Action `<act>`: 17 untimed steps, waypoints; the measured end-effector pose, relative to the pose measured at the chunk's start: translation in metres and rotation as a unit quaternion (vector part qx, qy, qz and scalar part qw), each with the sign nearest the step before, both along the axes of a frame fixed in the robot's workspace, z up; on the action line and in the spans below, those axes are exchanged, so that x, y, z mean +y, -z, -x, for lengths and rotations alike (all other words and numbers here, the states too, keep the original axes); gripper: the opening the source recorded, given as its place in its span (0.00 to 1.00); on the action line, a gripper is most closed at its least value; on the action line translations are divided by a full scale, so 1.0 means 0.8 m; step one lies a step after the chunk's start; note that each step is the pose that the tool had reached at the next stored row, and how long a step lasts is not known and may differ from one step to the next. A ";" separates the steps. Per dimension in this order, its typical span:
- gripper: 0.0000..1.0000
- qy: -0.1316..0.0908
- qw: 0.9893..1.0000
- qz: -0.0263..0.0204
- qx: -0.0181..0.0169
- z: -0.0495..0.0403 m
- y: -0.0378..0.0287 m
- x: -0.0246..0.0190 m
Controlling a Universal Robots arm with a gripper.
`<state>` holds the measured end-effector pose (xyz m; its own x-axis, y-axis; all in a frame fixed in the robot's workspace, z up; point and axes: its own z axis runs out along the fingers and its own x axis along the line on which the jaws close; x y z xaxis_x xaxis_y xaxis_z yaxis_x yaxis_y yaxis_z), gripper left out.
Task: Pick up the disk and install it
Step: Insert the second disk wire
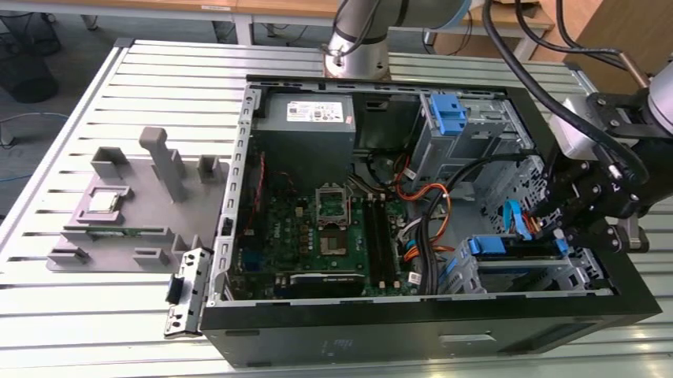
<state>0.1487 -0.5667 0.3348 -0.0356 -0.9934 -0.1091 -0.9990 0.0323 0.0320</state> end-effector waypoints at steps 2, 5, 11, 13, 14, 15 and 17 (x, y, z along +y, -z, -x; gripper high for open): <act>0.35 0.000 1.000 0.000 0.000 0.000 0.0008 0.0000; 0.35 0.000 1.000 -0.001 0.000 0.000 0.0021 0.0000; 0.35 0.000 1.000 -0.001 0.000 0.000 0.0018 0.0000; 0.35 0.000 1.000 -0.001 0.000 0.000 -0.0018 0.0000; 0.35 0.000 1.000 -0.001 0.000 0.000 -0.0046 0.0000; 0.35 0.000 1.000 -0.001 0.000 0.000 -0.0069 0.0000; 0.35 0.000 1.000 -0.001 0.000 0.000 -0.0122 0.0000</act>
<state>0.1487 -0.5667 0.3446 -0.0356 -0.9932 -0.1109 -0.9990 0.0322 0.0320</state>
